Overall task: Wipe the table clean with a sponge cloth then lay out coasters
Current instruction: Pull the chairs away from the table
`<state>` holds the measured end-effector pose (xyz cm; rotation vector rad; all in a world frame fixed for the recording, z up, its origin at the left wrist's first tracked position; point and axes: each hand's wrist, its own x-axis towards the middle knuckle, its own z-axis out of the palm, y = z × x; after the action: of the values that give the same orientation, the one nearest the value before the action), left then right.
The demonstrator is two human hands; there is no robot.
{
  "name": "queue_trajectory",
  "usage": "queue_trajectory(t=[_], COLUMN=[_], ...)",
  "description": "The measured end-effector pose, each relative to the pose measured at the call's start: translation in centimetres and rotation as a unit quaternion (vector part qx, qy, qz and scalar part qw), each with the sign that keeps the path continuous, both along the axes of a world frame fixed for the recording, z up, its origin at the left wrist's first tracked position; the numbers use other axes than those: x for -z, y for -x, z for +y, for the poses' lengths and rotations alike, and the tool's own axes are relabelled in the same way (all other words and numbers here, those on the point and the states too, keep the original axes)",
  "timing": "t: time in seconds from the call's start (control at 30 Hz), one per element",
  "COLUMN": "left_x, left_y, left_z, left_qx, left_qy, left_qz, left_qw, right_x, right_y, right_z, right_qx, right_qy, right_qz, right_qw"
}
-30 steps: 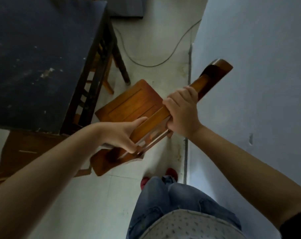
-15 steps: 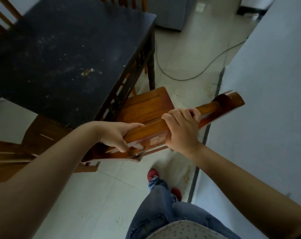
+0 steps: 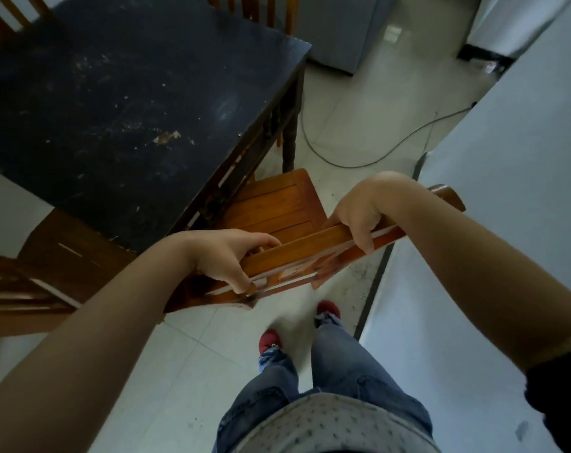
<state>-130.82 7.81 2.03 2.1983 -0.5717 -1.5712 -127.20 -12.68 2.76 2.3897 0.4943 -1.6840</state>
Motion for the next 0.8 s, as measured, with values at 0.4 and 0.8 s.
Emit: queue_trajectory(t=[0.4,0.8], left_x=[0.4,0.6], left_y=[-1.4,-4.9], left_z=[-4.7,-10.5], left_qx=[-0.177,-0.277], left_qy=[0.045,0.081], left_qz=[0.041,0.030], left_qw=[0.982,0.957], right_x=[0.1,-0.6], right_y=[-6.2,-13.7], right_z=[-3.4,-6.9], right_qx=[-0.163,-0.240], right_qy=[-0.003,0.000], right_qz=[0.053,0.035], right_qw=[0.985,0.970])
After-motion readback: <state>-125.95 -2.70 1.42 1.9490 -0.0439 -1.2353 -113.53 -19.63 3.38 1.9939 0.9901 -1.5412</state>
